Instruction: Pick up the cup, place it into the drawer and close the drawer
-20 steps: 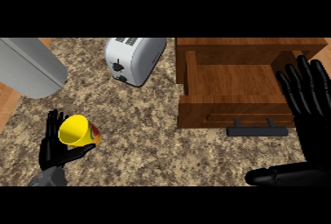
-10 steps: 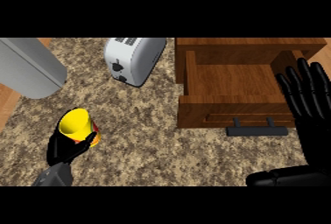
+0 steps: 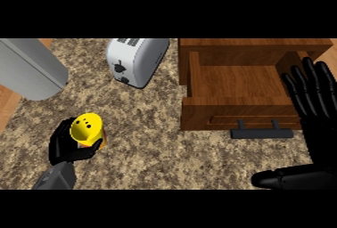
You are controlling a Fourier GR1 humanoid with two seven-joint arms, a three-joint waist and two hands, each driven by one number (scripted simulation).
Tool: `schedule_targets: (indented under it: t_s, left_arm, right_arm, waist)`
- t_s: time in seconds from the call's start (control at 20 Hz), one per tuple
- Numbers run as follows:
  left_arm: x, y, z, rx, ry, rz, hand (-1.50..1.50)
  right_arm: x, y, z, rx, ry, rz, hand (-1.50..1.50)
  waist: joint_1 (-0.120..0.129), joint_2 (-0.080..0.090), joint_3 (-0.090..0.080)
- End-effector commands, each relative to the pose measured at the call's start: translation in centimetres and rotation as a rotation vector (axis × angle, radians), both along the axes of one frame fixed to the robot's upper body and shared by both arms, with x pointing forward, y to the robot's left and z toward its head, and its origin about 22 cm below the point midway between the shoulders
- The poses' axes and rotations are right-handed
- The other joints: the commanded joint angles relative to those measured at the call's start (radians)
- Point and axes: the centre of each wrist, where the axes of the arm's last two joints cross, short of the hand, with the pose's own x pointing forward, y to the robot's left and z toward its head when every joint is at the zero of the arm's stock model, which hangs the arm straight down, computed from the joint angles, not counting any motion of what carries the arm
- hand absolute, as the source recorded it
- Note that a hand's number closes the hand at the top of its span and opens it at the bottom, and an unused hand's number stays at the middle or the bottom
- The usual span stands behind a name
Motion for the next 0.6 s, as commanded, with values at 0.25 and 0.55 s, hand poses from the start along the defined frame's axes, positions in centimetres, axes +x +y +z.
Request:
schedule_targets:
  t_s: [0.25,0.55]
  left_arm:
    - [0.7,-3.8,0.0,0.015,-0.135,-0.075,1.5]
    - [2.5,-5.1,2.1,-0.012,-0.245,-0.149,1.5]
  right_arm:
    - [-1.4,0.4,-0.4,0.006,-0.006,-0.005,-1.5]
    - [-1.3,0.7,0.6,0.0,0.001,-0.013,-1.5]
  waist:
    - [0.006,-0.004,0.001]
    - [0.01,-0.006,0.001]
